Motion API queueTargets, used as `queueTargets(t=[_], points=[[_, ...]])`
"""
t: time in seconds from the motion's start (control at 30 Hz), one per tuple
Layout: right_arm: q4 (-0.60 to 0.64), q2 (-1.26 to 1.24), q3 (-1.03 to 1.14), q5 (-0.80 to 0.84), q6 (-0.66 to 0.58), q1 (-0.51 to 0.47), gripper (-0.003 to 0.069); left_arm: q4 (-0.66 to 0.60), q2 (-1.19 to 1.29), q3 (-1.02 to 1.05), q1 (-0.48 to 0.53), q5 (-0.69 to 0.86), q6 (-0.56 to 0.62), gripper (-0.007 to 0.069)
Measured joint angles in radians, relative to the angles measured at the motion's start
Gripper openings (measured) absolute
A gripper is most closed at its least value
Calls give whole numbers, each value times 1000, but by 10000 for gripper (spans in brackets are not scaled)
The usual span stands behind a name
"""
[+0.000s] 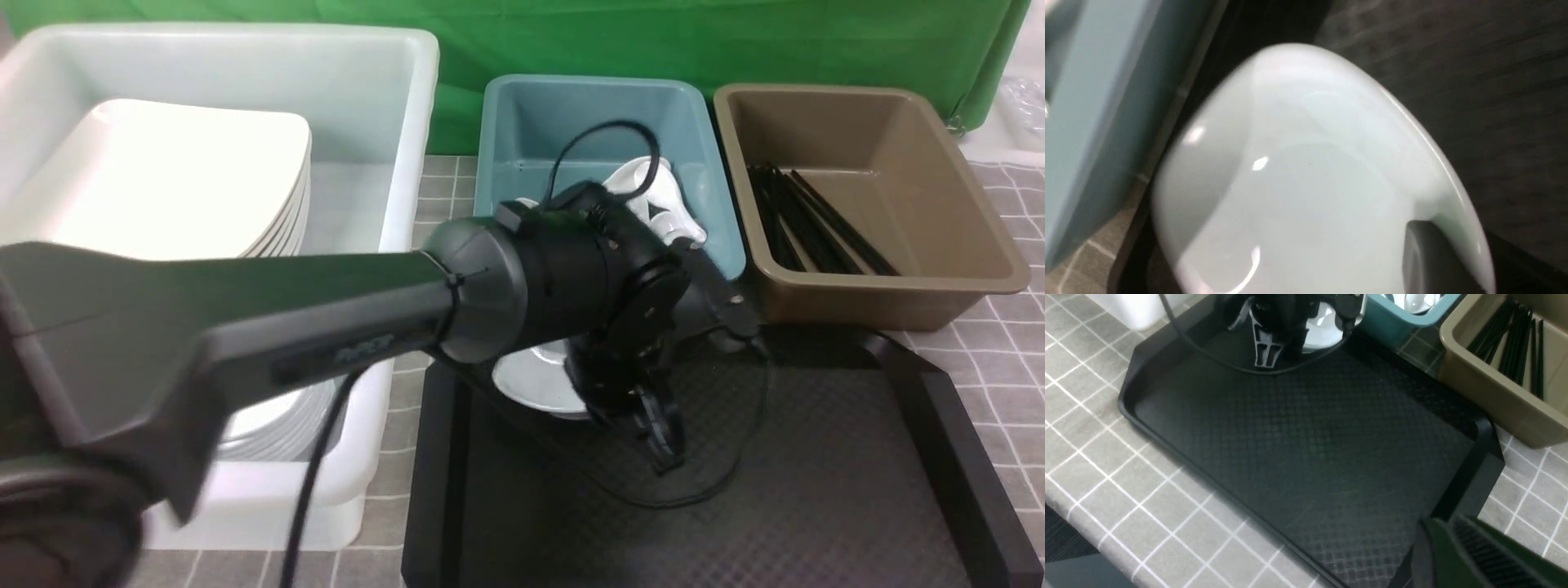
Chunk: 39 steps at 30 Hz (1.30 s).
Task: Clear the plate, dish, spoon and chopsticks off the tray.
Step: Use the left arm to grab a small plate from the dinner plate, then use the left arm to put the small plate into the large storage box on the left
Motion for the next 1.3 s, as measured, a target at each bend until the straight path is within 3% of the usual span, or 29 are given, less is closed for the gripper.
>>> queueTargets(t=[0.37,0.53,0.6,0.77,0.93,1.0,1.07,1.3], points=[[-1,0,0,0,0,0,91,-26,-230,0,-96,82,63,31],[-3,0,0,-4,0,0,91,100,-338,3,-111,242,57,31],[-3,0,0,-12,0,0,91,169,-398,17,-59,305,51,31],[-3,0,0,-22,6,0,91,170,-544,155,142,327,61,31],[-3,0,0,-28,18,0,91,157,-650,366,333,228,149,31],[-3,0,0,-43,20,0,91,142,-659,456,410,172,242,31],[-3,0,0,-53,23,0,91,116,-655,519,458,110,336,31],[-3,0,0,-61,25,0,91,81,-637,573,484,10,385,35]])
